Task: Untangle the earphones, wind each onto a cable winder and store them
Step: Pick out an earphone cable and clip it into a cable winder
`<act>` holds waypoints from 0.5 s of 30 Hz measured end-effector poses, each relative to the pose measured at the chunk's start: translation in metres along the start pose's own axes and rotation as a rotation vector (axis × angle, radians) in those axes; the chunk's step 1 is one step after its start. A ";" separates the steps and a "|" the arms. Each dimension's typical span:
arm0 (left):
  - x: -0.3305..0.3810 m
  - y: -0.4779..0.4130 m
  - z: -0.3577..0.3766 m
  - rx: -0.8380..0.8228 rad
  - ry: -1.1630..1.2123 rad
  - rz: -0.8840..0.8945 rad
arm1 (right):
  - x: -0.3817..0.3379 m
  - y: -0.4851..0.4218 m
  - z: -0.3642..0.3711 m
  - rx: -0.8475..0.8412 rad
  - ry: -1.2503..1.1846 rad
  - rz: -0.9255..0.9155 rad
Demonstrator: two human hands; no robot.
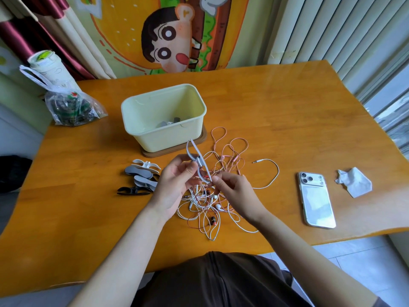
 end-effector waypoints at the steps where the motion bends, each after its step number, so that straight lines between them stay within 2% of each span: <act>1: 0.000 -0.001 -0.002 0.024 0.013 -0.004 | -0.001 0.001 0.002 -0.004 0.009 -0.003; 5: 0.000 -0.004 -0.014 0.140 0.000 0.014 | -0.007 0.005 0.007 -0.004 0.032 -0.022; 9: 0.004 -0.005 -0.030 0.304 -0.156 0.126 | -0.019 0.007 0.010 -0.017 0.134 -0.100; 12: 0.011 -0.007 -0.027 0.310 -0.349 0.242 | -0.029 0.006 0.009 -0.028 0.199 -0.151; 15: 0.012 -0.013 -0.029 0.281 -0.499 0.279 | -0.036 0.004 0.005 -0.065 0.273 -0.194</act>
Point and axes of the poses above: each hand's wrist, its own y-axis away from the middle knuckle, its own z-axis out of the palm, x = y × z, the point moved 10 cm from there along -y, towards the middle knuckle, and after that the axes turned 12 degrees about x, right-handed, at the moved point
